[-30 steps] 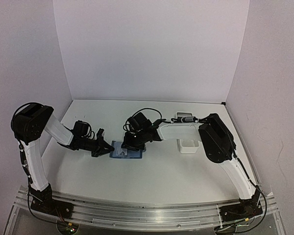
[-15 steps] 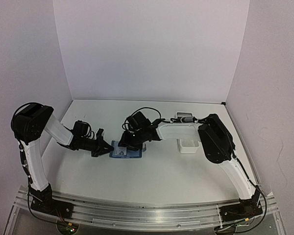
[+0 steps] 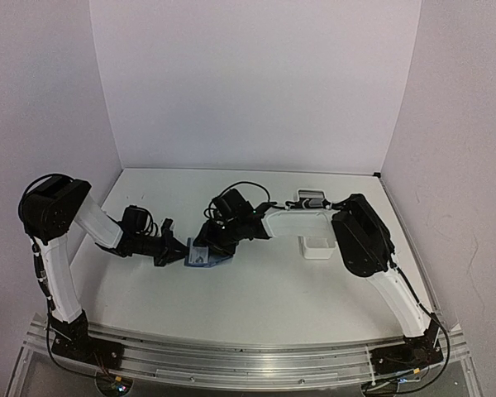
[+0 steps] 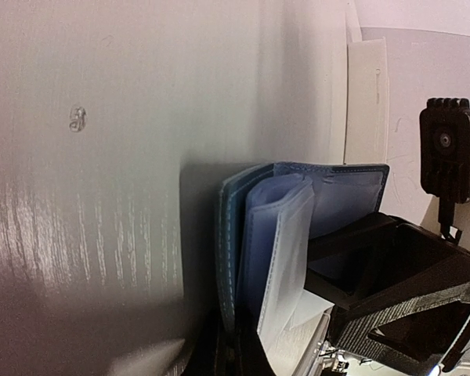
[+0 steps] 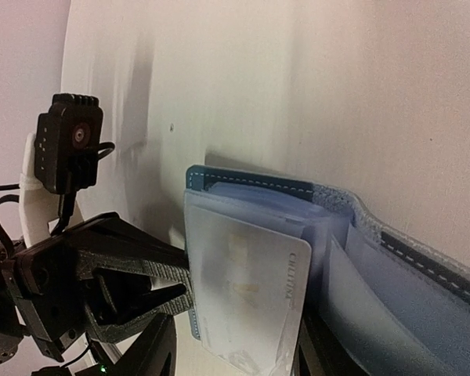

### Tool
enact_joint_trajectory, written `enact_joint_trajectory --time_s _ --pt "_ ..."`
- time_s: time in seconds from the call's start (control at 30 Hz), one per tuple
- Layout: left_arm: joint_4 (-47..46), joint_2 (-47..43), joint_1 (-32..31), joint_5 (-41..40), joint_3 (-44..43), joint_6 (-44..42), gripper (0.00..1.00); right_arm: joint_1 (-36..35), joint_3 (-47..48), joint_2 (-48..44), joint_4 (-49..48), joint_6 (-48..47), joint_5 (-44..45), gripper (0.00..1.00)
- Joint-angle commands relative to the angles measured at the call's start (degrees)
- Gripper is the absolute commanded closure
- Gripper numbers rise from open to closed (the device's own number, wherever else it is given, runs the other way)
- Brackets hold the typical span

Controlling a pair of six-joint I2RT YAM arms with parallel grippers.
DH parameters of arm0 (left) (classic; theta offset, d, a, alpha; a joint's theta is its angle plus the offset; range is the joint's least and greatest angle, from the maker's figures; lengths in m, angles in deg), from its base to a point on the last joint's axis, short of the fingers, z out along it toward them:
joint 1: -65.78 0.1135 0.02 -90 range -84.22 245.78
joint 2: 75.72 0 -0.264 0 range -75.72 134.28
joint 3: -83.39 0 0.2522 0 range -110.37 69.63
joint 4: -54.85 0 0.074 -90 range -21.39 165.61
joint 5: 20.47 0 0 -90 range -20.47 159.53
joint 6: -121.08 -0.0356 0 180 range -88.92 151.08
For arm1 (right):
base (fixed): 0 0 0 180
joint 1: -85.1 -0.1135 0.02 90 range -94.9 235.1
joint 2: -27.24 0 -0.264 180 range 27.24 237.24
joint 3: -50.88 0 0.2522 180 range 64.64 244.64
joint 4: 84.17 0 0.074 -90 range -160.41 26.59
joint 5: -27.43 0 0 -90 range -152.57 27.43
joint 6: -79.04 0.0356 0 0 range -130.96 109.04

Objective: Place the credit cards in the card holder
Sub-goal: Insert the credit card into the card holder.

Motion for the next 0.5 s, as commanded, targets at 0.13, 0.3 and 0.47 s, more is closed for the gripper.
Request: enact_joint_trajectory --time_s 0.13,0.3,0.47 --pt "2.8 -0.3 -1.2 -3.3 -0.4 -1.9 1.00 -2.3 -4.5 -2.5 -2.7 1.2 -2.2 0.51" --pt "8.7 -0.6 -0.7 -4.5 -1.3 -6.5 1.00 -0.8 -10.1 -9.3 -2.7 -2.6 4.7 0.48" --pt "10.1 -0.6 -0.7 -5.1 -1.6 -8.3 1.00 -0.5 -7.7 -10.4 -2.8 -6.7 4.3 0.46"
